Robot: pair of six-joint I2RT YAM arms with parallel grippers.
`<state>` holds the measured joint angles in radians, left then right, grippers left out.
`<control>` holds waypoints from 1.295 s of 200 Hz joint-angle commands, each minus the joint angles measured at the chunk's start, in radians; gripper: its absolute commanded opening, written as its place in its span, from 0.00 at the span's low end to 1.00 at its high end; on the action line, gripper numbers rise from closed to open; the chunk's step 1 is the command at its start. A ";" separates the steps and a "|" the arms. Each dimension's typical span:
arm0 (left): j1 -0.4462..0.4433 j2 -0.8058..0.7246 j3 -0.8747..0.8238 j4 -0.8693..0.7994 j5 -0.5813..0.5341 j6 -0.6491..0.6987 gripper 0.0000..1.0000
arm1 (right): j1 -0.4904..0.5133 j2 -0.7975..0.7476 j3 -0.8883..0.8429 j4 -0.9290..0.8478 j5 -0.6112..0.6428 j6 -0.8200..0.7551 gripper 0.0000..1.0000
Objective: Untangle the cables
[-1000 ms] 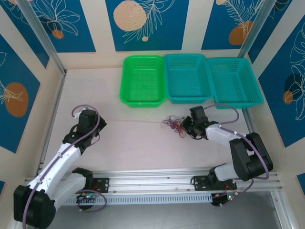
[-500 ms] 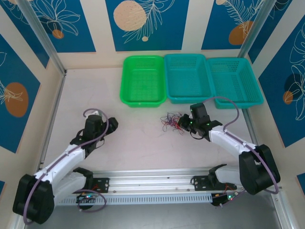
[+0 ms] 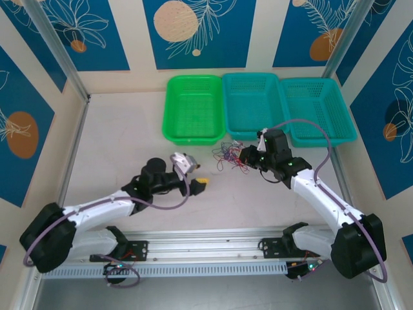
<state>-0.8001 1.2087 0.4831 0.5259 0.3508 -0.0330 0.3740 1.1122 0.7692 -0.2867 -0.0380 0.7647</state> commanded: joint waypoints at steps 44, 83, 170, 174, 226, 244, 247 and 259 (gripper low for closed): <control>-0.106 0.349 0.055 0.518 -0.220 0.095 0.81 | 0.019 -0.076 0.044 0.004 -0.097 0.173 0.01; -0.108 0.577 0.140 0.742 -0.344 -0.017 0.86 | 0.021 -0.101 0.023 0.046 -0.114 0.275 0.00; -0.106 0.611 0.152 0.816 -0.350 -0.128 0.16 | -0.019 -0.161 -0.053 0.074 -0.077 0.401 0.00; -0.106 0.606 0.148 0.816 -0.348 -0.135 0.13 | -0.023 -0.163 -0.061 0.081 -0.079 0.407 0.00; -0.102 0.499 0.082 0.809 -0.361 -0.216 0.00 | -0.072 -0.170 -0.103 0.047 -0.061 0.402 0.00; -0.090 0.412 0.040 0.737 -0.417 -0.236 0.00 | -0.097 -0.186 -0.129 -0.045 0.039 0.396 0.04; -0.088 0.396 0.032 0.720 -0.431 -0.239 0.00 | -0.103 -0.190 -0.138 -0.057 0.055 0.396 0.05; -0.075 0.312 0.004 0.632 -0.485 -0.248 0.00 | -0.131 -0.202 -0.179 -0.087 0.097 0.399 0.10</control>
<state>-0.8948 1.6604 0.5339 1.2491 -0.0307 -0.2329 0.2855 0.9440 0.6563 -0.2600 -0.0635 1.1595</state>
